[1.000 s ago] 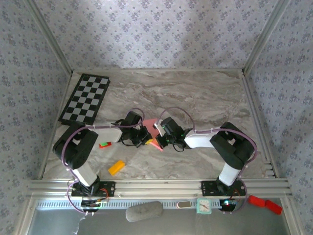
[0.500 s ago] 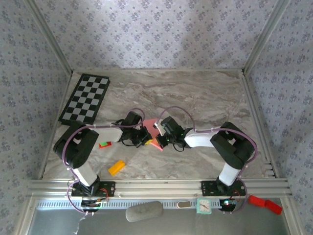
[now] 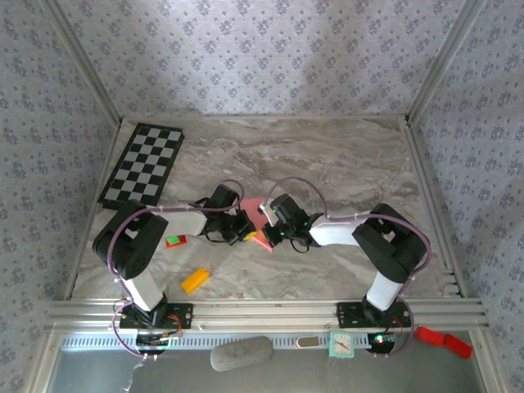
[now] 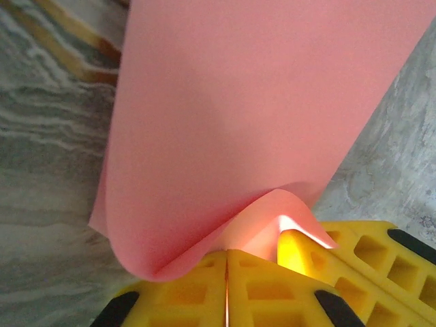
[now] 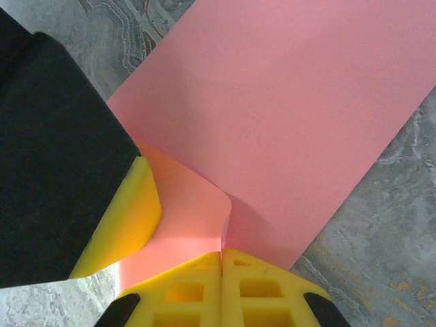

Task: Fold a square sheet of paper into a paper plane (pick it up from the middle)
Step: Third fold the triangle at the center of the table.

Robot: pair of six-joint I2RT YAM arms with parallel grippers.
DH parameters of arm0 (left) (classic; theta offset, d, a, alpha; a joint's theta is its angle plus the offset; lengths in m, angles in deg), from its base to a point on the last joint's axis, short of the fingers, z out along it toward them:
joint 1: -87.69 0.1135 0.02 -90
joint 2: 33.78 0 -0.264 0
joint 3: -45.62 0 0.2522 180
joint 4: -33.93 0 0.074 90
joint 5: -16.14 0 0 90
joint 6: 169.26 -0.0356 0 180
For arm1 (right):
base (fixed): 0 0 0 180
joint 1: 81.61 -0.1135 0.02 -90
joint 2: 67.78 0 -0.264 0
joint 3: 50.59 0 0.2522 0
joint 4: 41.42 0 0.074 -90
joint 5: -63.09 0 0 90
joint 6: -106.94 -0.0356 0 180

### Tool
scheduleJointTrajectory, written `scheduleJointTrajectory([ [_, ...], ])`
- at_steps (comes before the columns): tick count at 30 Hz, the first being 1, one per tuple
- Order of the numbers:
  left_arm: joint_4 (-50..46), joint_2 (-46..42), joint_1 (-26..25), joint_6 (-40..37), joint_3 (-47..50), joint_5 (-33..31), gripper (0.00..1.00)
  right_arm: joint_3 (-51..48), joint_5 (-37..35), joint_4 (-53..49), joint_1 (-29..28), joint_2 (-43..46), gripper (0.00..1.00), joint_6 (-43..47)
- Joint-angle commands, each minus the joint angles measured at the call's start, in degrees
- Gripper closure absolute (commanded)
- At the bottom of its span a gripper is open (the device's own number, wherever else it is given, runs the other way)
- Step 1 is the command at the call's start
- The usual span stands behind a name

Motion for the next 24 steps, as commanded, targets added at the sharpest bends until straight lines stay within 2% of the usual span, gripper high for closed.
scheduleJointTrajectory([
  [1, -2.2, 1.7, 0.1, -1.1, -1.1, -1.2, 0.92, 0.5, 0.3, -3.4, 0.3, 1.0, 1.00, -1.2],
  [6, -4.4, 2.2, 0.1, -1.1, -1.0, -2.1, 0.93, 1.2, 0.3, -4.7, 0.5, 3.6, 1.00, -2.9],
  [13, -5.8, 3.1, 0.2, -0.8, -1.1, -2.9, 0.94, 2.1, -0.6, -8.9, 2.1, 9.5, 0.75, -8.0],
  [16, -5.6, 3.3, 0.2, -0.7, -1.0, -2.9, 0.94, 2.1, 0.3, -11.2, 3.1, 11.5, 0.71, -10.3],
  [20, -5.3, 3.4, 0.1, -0.8, -1.1, -2.7, 0.94, 1.9, 4.8, -13.8, 4.6, 12.1, 0.70, -14.0],
  [24, -5.0, 3.3, 0.1, -1.0, -1.1, -2.5, 0.94, 0.7, 11.5, -12.1, 4.7, 10.9, 0.76, -17.6],
])
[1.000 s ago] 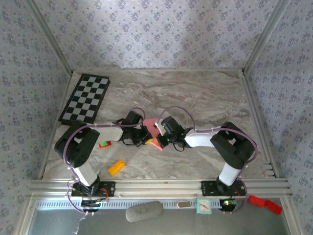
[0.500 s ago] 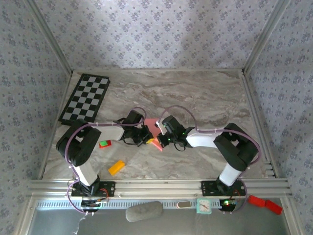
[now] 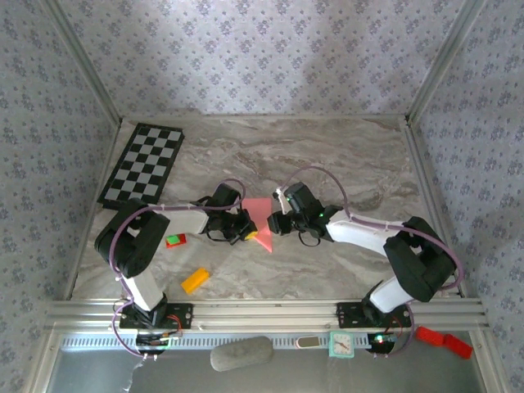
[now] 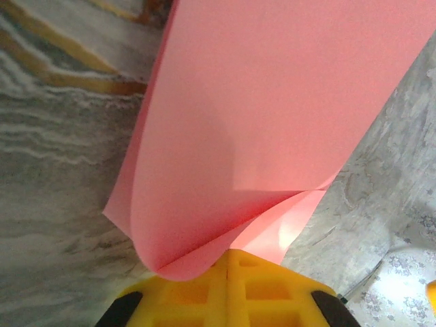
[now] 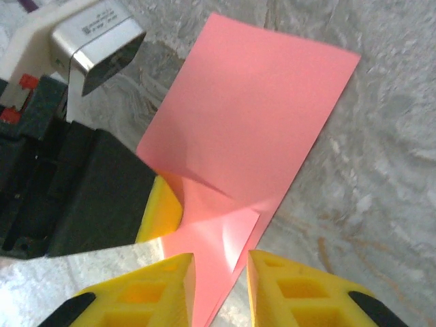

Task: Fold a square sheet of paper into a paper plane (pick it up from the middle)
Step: Third fold the triangle at the center of the table.

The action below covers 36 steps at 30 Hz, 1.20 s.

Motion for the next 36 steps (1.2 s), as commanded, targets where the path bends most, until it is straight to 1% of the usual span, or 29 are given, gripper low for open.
scheduleJointTrajectory([
  [1, -3.5, 2.3, 0.1, -1.1, 0.3, -2.5, 0.94, -0.7, 8.5, -0.1, -0.2, -1.0, 0.79, -5.1],
  [2, -3.3, 2.4, 0.1, -1.1, 0.4, -2.3, 0.94, -0.8, 10.3, 0.8, -0.5, -1.7, 0.81, -5.8],
  [4, -2.8, 2.3, 0.2, -1.1, 0.4, -2.0, 0.94, -0.6, 11.7, 1.4, -1.4, -3.2, 0.84, -6.9],
  [8, -1.9, 1.8, 0.1, -1.3, 0.2, -1.4, 0.93, 0.3, 10.9, 1.6, -2.7, -5.8, 0.85, -7.8],
  [13, -1.0, 0.5, 0.2, -1.8, 0.1, -0.8, 0.91, 1.1, 7.1, -0.3, -2.9, -6.9, 0.82, -7.8],
  [16, -0.3, -0.1, 0.2, -2.4, -0.1, -0.2, 0.90, 0.6, 4.6, -0.7, -2.6, -6.0, 0.80, -8.5],
  [20, -0.3, -0.1, 0.1, -2.9, -0.4, 0.2, 0.90, 0.7, 0.6, -1.4, -0.9, -4.2, 0.73, -9.5],
  [22, -0.3, 0.2, 0.2, -3.2, -0.3, 0.2, 0.90, 1.5, -0.3, -1.5, 0.5, -4.6, 0.72, -9.5],
  [24, -0.3, 0.2, 0.1, -3.1, -0.3, 0.2, 0.90, 3.0, 0.1, -1.6, 2.2, -6.2, 0.72, -9.3],
  [28, -0.5, 0.4, 0.2, -3.4, -0.6, 0.3, 0.90, 7.7, 2.3, -2.5, 4.7, -11.8, 0.76, -7.8],
  [32, -0.6, 0.5, 0.1, -3.6, -0.6, 0.3, 0.90, 11.7, 4.4, -2.9, 5.3, -16.0, 0.77, -6.7],
  [36, -0.6, 0.6, 0.1, -3.6, -0.8, 0.5, 0.90, 14.7, 5.0, -4.5, 5.6, -19.5, 0.78, -6.1],
])
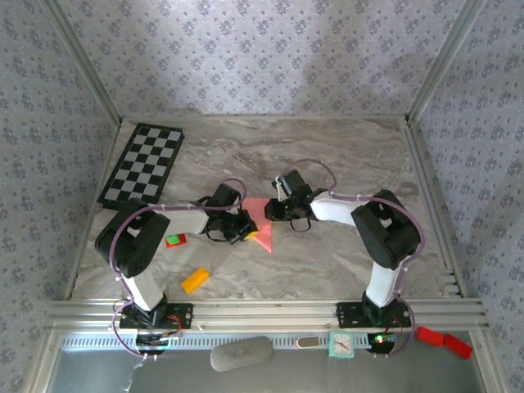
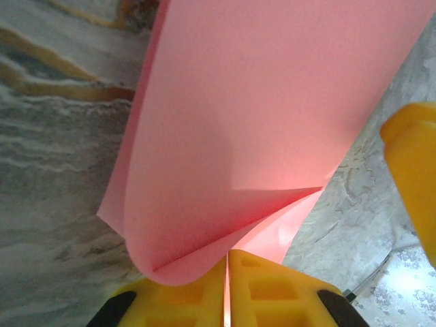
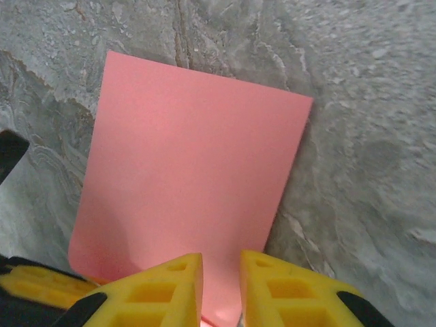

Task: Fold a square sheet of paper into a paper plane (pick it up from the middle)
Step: Third fold the triangle at the center of the table.

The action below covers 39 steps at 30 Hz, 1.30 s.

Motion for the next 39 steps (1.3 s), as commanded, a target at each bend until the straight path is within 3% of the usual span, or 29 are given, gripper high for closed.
scheduleJointTrajectory([
  [1, -0.8, 0.6, 0.2, -1.2, -0.8, 0.1, 0.90, 2.8, 1.1, -3.3, 0.4, -2.6, 0.78, 1.4],
  [39, 1.1, 2.8, 0.2, -2.6, -3.0, 1.4, 0.87, 4.2, 0.9, -7.1, 0.7, -6.9, 0.80, 1.7],
])
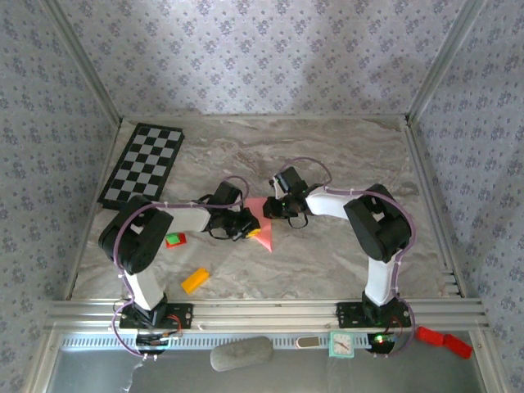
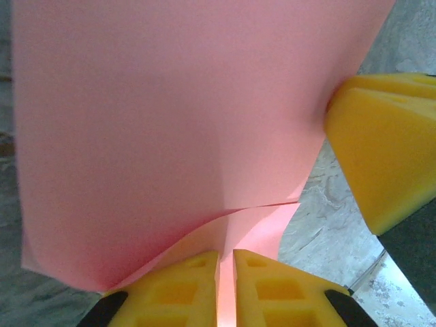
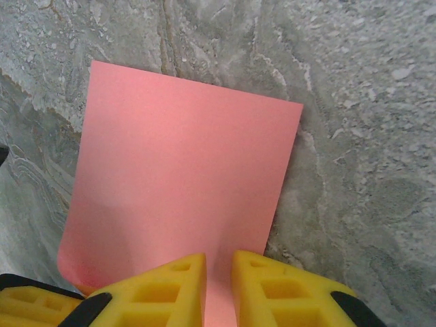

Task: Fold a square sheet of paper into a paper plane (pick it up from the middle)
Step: Third fold the triangle at the center of the table.

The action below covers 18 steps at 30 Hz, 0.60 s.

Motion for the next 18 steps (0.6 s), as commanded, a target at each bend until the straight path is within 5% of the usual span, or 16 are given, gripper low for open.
scheduleJointTrajectory([
  [1, -1.2, 1.0, 0.2, -0.9, -1.4, -0.1, 0.87, 0.2, -0.3, -4.6, 0.2, -2.8, 0.80, 0.8],
  [18, -4.8, 1.0, 0.8, 1.1, 0.6, -5.1, 0.91, -2.5, 4.5, -5.2, 1.1, 10.6, 0.80, -0.6],
])
